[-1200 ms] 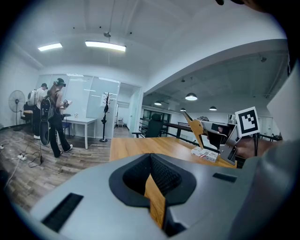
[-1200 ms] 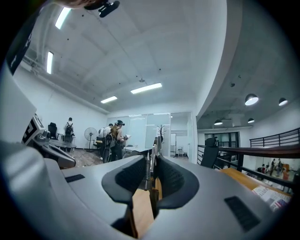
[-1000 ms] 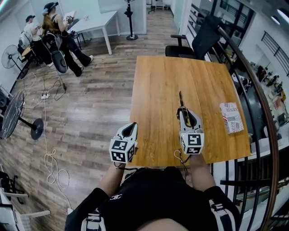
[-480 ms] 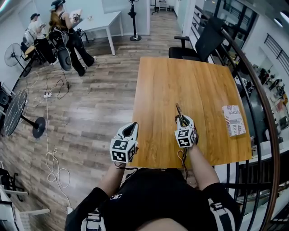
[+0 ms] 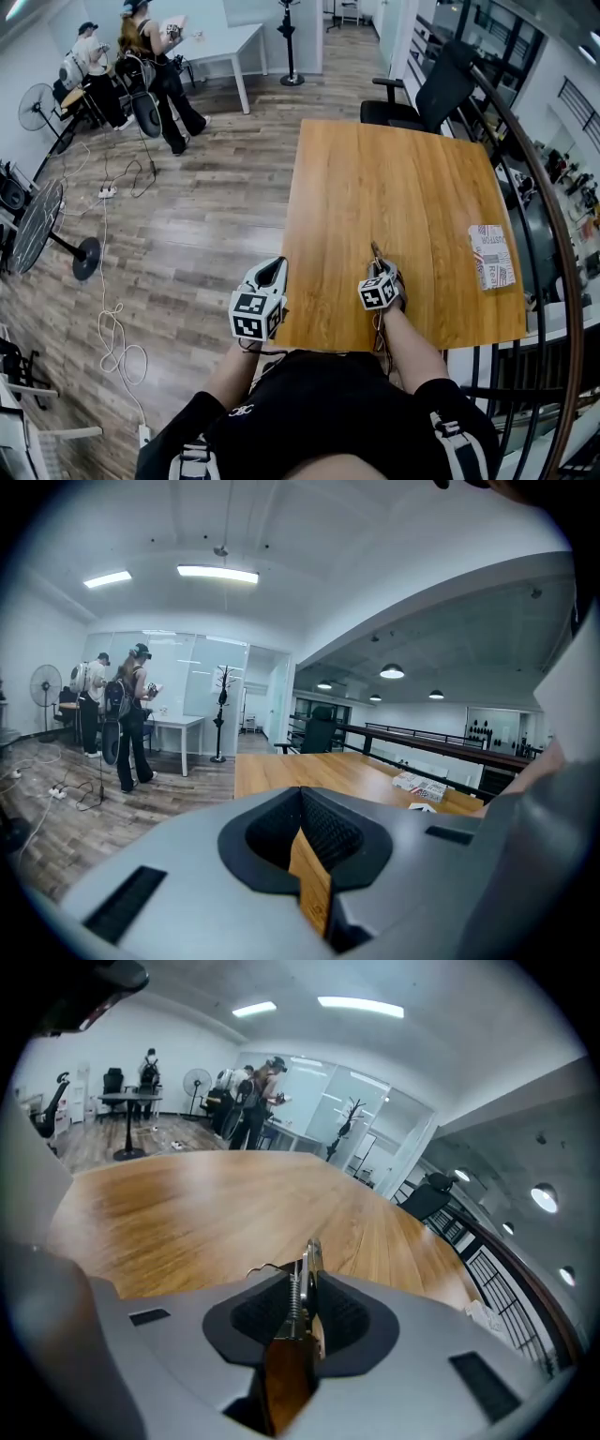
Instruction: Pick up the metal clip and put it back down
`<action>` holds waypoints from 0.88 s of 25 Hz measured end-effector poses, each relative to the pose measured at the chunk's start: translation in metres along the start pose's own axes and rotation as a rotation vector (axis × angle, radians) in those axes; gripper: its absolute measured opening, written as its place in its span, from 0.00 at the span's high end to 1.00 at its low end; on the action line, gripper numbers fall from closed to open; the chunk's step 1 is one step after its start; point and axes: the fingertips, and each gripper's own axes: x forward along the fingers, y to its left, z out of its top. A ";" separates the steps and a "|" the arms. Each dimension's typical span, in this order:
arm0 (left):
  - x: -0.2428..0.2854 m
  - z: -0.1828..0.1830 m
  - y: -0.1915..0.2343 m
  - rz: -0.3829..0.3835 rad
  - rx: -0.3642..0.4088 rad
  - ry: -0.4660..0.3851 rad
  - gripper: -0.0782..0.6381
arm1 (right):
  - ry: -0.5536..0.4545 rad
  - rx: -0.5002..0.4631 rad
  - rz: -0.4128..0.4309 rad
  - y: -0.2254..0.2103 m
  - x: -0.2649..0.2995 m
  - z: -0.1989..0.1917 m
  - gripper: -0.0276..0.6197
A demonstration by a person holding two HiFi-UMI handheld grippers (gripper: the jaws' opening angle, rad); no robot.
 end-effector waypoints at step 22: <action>0.008 -0.008 -0.021 -0.065 0.006 0.015 0.87 | -0.555 0.331 -0.037 -0.054 -0.160 0.141 0.63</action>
